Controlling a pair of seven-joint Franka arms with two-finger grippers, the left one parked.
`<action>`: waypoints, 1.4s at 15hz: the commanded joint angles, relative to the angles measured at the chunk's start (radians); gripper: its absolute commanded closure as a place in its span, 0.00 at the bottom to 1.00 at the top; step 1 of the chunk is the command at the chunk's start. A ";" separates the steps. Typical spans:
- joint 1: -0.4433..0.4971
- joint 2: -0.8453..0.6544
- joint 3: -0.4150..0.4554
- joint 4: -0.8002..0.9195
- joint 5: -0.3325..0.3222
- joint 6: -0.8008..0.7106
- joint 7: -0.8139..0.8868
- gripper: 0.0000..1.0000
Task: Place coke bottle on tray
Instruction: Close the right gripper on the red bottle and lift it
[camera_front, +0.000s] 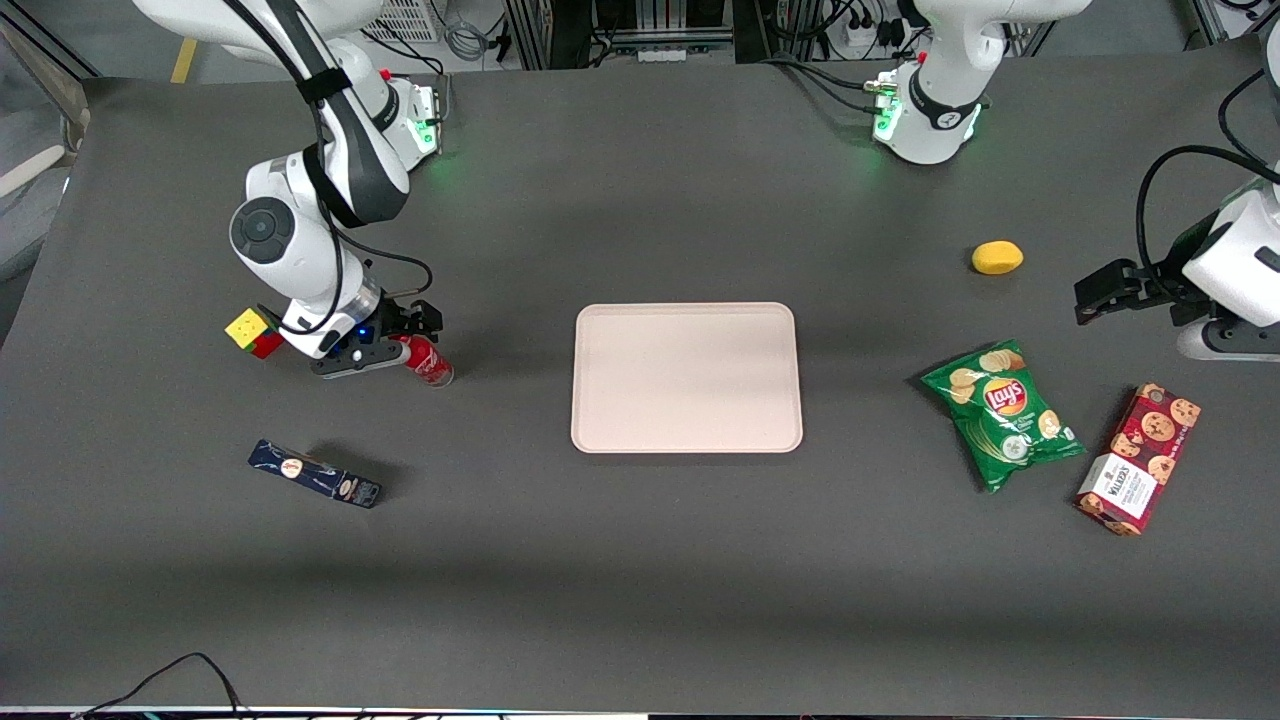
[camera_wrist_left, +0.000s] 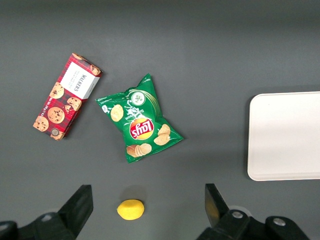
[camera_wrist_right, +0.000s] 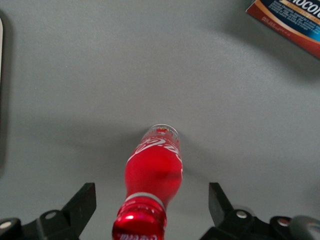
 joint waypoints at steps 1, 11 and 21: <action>0.006 0.006 0.005 -0.005 -0.016 0.021 0.006 0.00; 0.005 0.006 0.017 -0.009 -0.019 0.016 0.000 0.17; 0.006 -0.010 0.025 0.013 -0.017 -0.025 0.001 1.00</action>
